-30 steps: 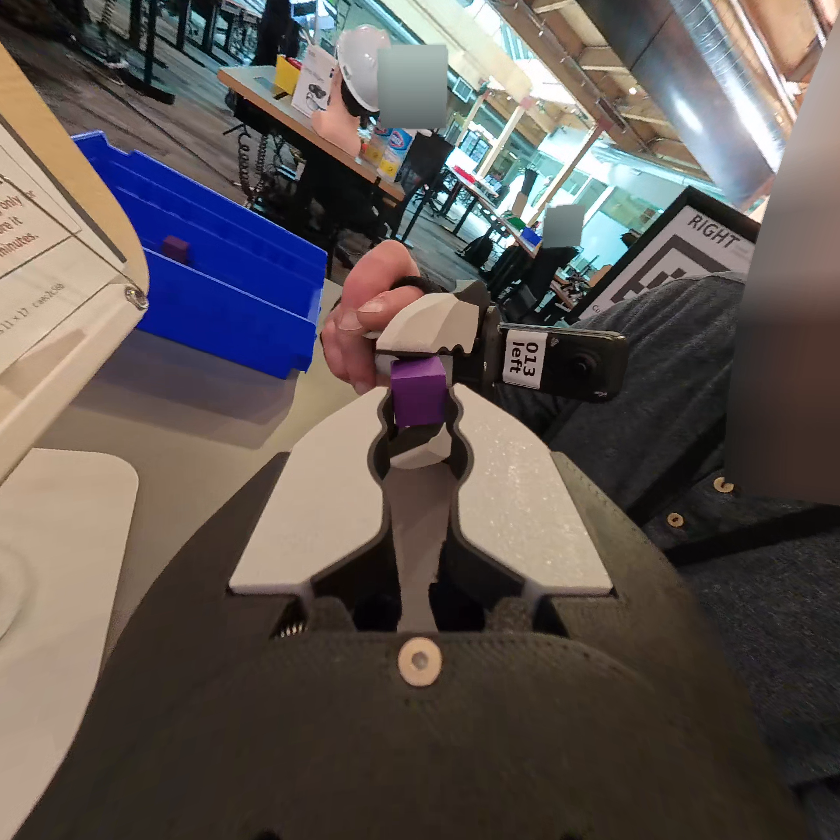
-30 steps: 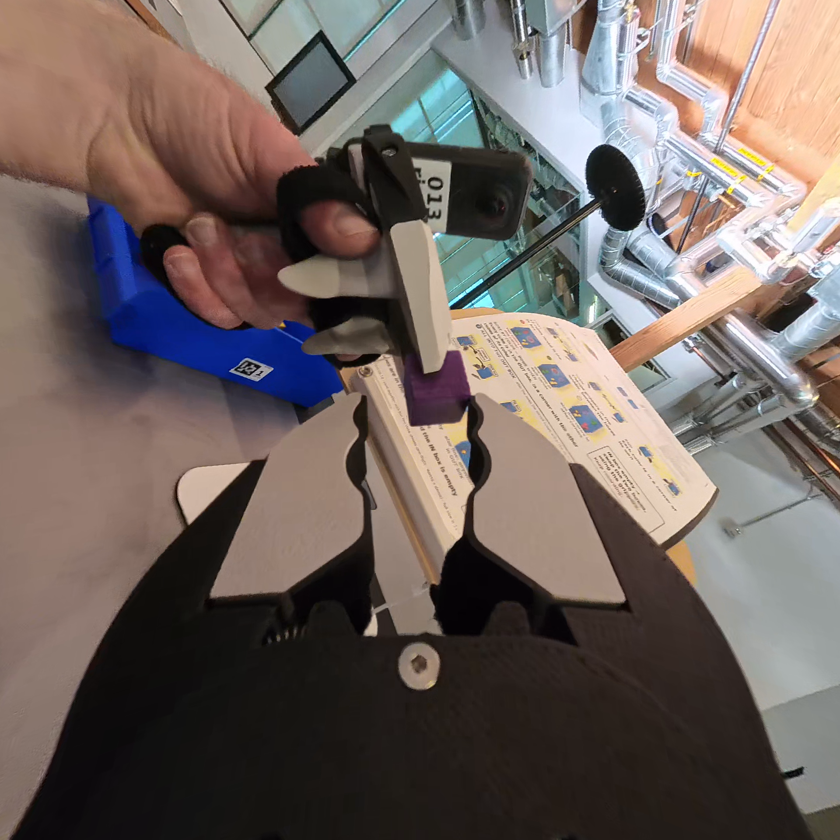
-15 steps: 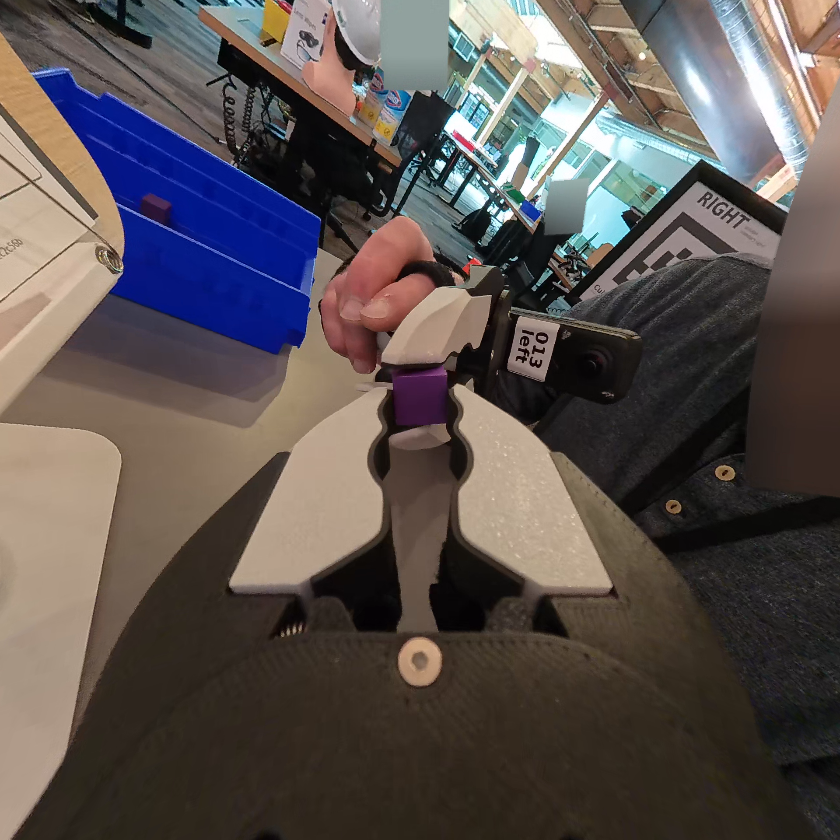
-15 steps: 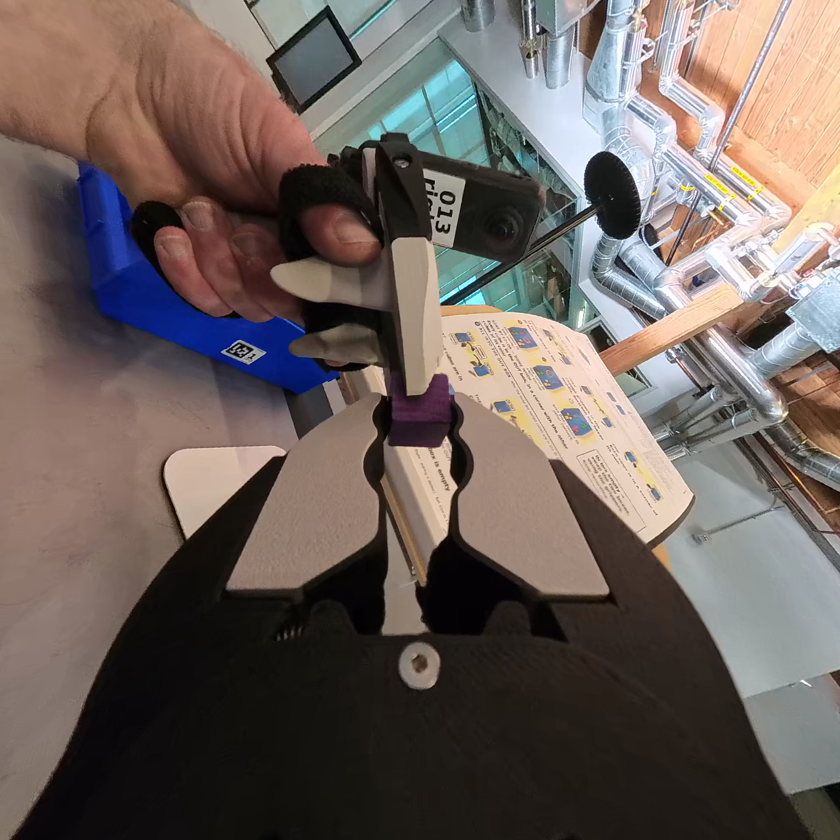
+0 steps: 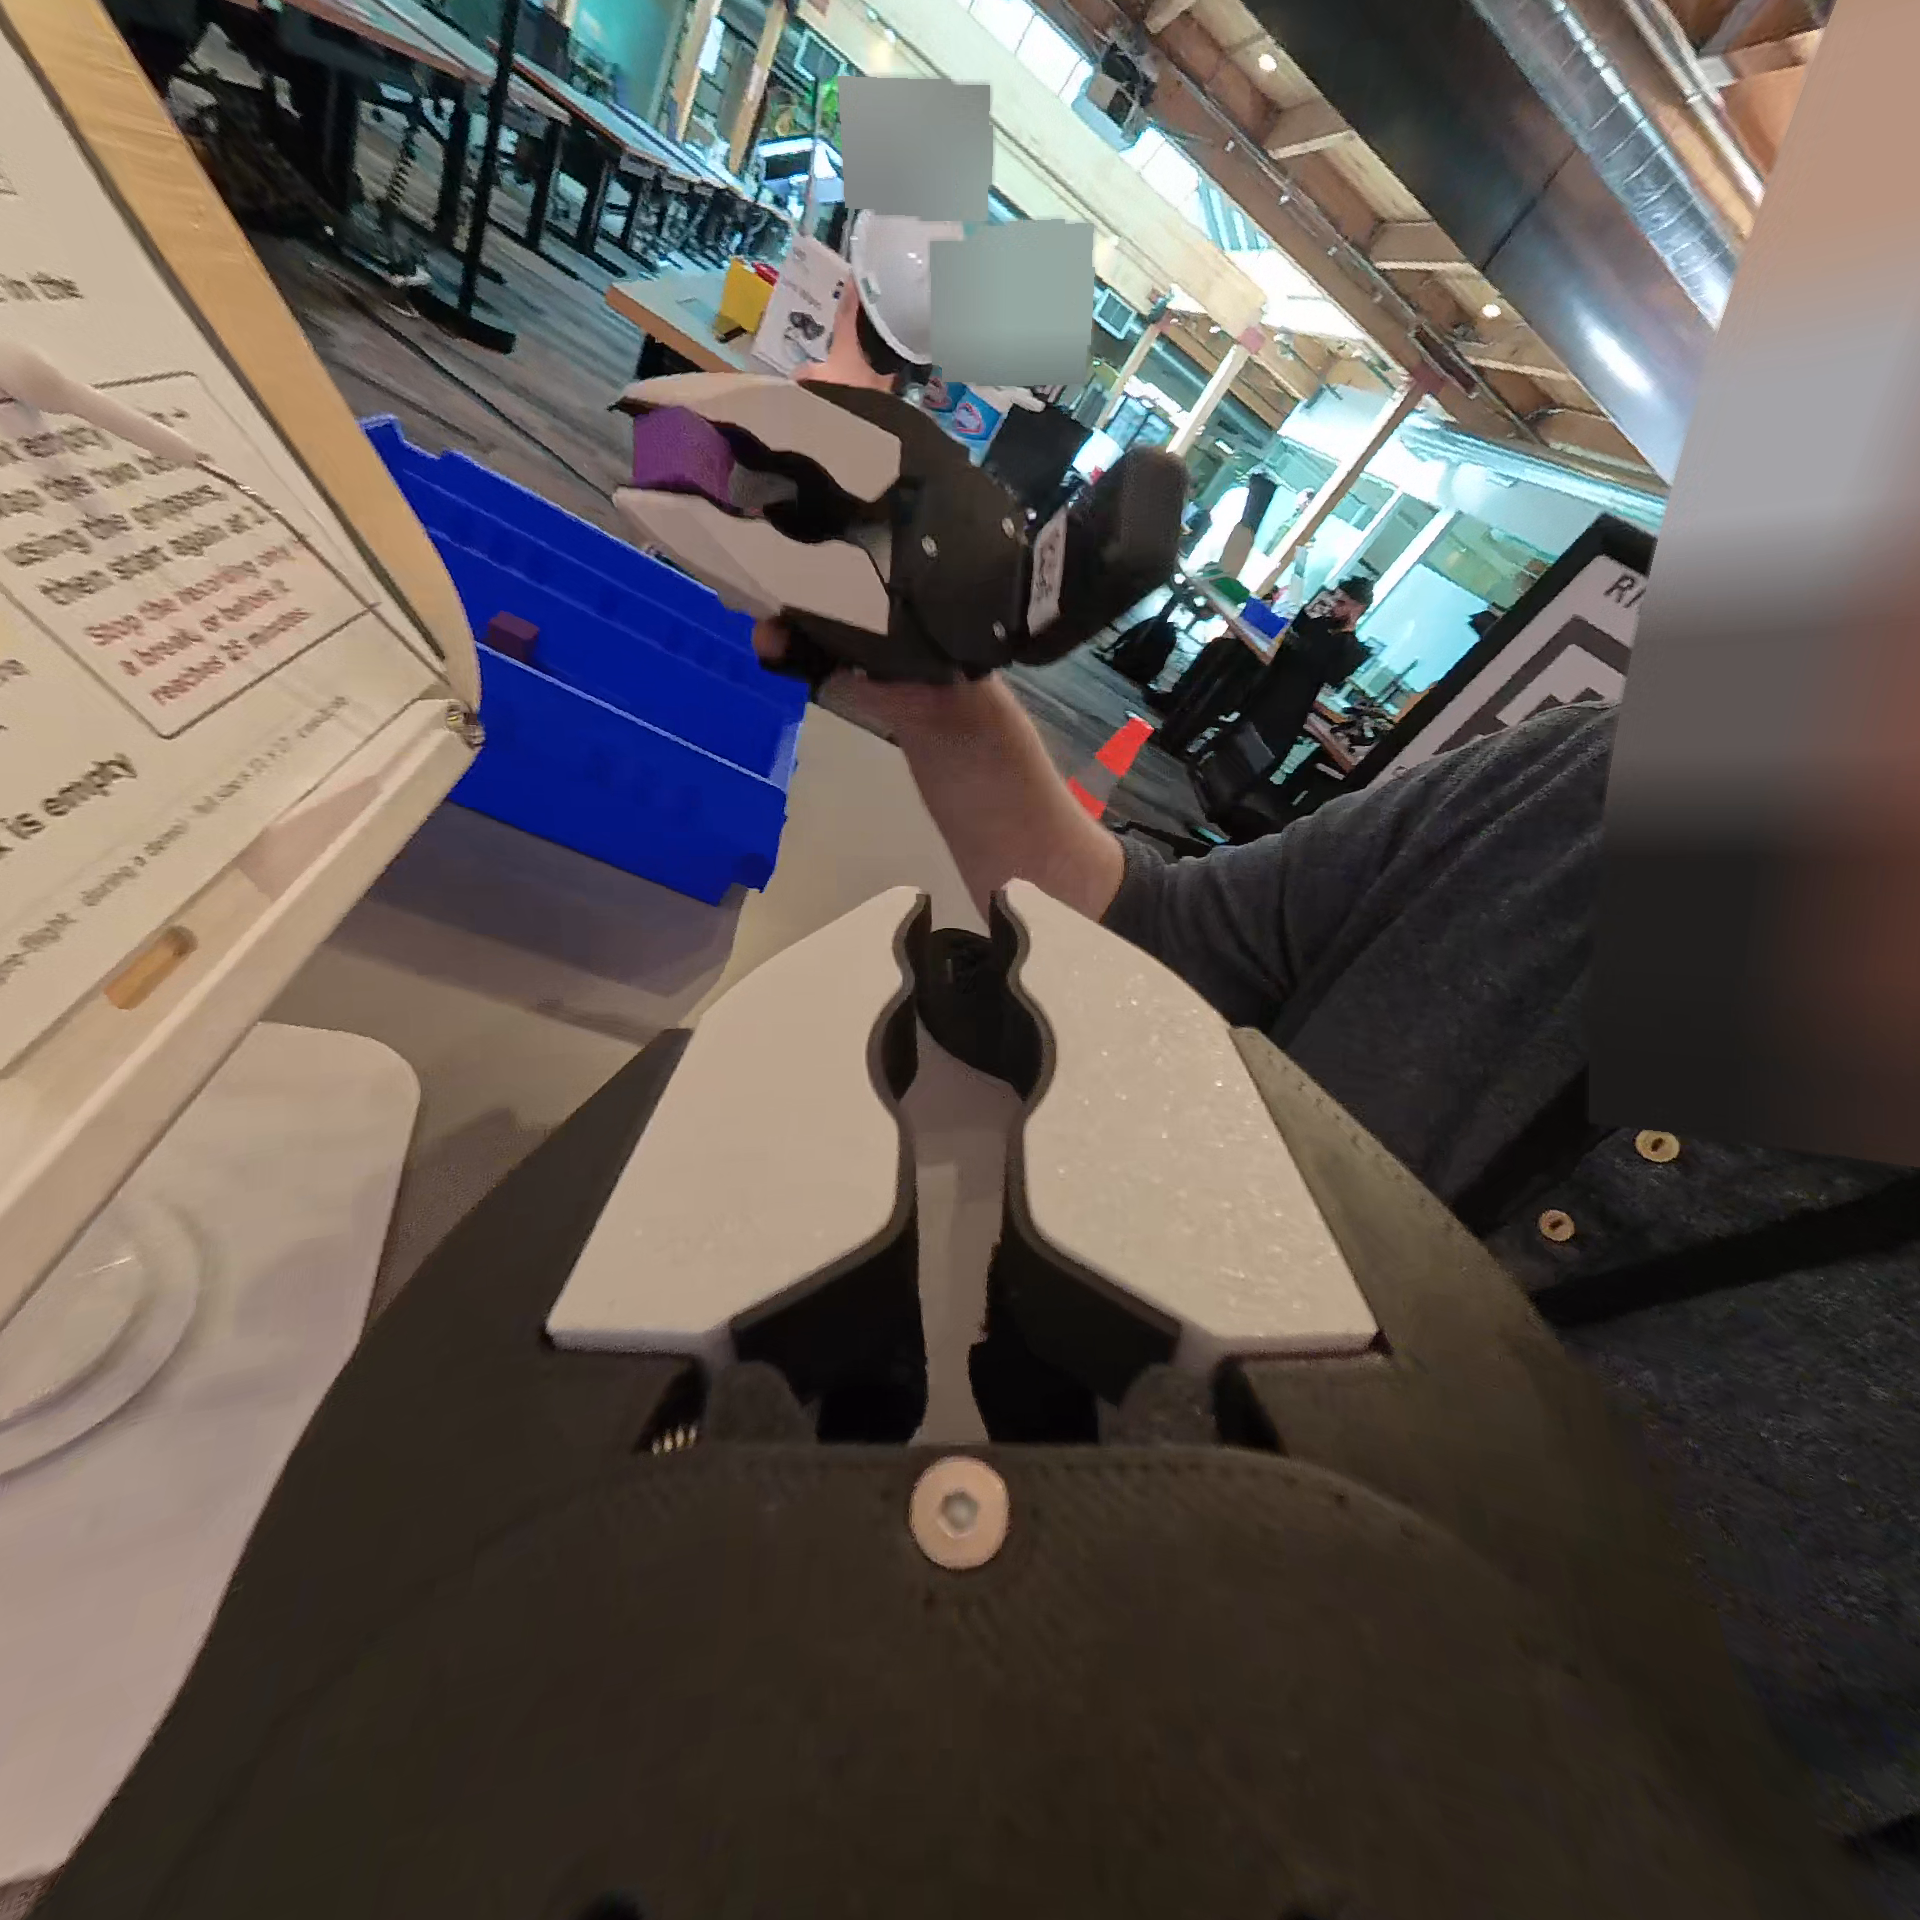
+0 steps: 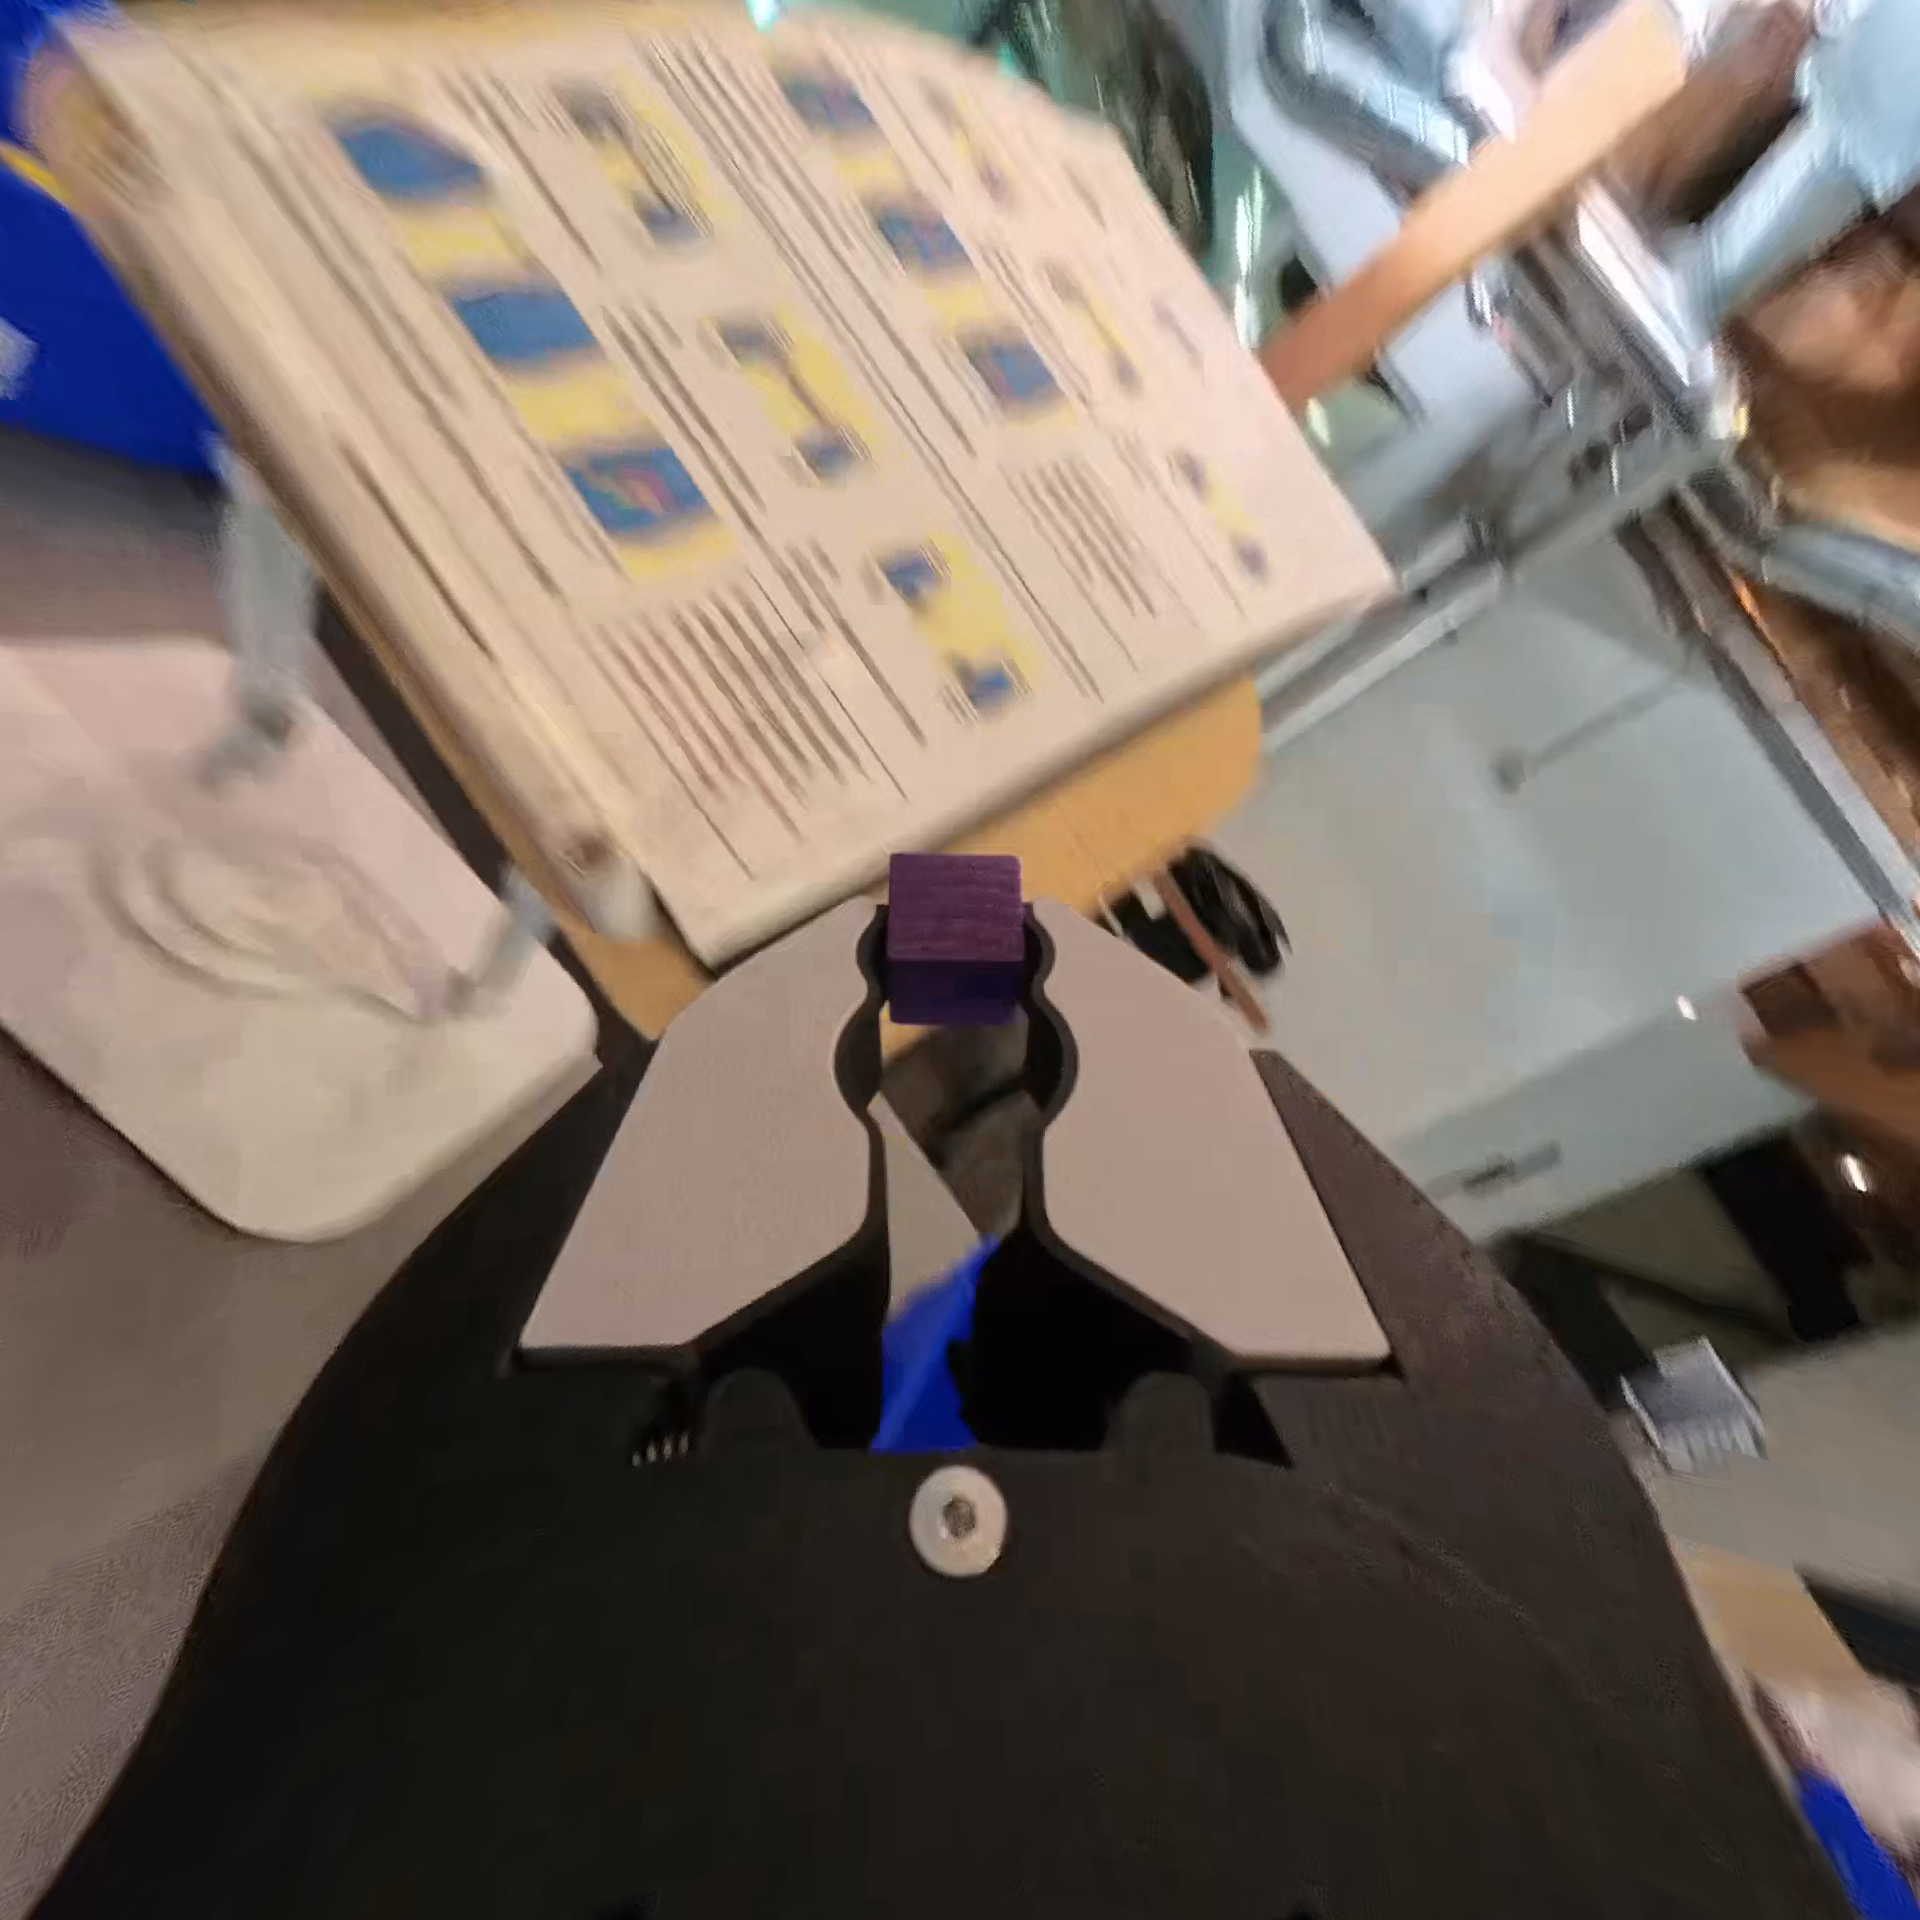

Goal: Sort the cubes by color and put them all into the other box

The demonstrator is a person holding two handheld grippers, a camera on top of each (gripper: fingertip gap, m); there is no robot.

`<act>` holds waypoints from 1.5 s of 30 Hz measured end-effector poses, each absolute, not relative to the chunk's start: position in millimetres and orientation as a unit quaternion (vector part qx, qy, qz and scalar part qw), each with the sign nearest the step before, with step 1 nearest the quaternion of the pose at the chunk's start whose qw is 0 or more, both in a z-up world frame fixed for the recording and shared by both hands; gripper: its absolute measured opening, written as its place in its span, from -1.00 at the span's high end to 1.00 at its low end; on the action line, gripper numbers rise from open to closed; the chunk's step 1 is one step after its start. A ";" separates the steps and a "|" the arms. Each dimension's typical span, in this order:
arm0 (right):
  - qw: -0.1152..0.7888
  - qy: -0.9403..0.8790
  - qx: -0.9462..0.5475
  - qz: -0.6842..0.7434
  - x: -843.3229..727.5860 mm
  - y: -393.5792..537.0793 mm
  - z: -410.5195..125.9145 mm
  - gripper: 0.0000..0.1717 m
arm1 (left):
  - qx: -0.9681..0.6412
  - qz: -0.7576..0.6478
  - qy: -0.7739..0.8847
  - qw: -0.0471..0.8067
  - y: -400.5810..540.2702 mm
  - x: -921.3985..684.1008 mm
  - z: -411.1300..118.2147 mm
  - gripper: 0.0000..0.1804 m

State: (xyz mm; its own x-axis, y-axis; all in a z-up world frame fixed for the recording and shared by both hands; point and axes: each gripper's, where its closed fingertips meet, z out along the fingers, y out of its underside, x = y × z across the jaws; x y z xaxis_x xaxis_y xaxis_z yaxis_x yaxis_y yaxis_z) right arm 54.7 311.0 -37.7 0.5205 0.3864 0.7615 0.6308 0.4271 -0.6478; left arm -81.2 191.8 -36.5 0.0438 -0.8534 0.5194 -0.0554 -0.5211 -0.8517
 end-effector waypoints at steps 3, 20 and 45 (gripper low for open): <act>0.618 -0.449 -0.635 -0.116 125.7 354.8 -69.0 0.73 | -0.651 -0.576 0.356 0.344 195.3 -86.5 -39.2 0.90; 0.437 -0.358 -0.818 -0.109 249.0 389.9 -158.4 0.59 | -0.682 -0.526 0.358 0.361 206.1 -95.6 -49.5 0.93; 0.466 -0.442 -0.759 -0.105 176.5 382.3 -150.2 0.67 | -0.945 -0.067 0.110 0.300 261.3 -388.5 -165.9 0.58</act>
State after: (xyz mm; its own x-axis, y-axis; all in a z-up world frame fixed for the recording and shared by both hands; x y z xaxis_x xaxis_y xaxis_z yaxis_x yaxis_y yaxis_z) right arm 176.5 382.3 -150.2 0.5866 0.5737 0.5717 0.7694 -0.1742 -0.6146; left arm -388.5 261.3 -165.9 0.9670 -0.2477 0.0602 -0.1676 -0.7957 -0.5820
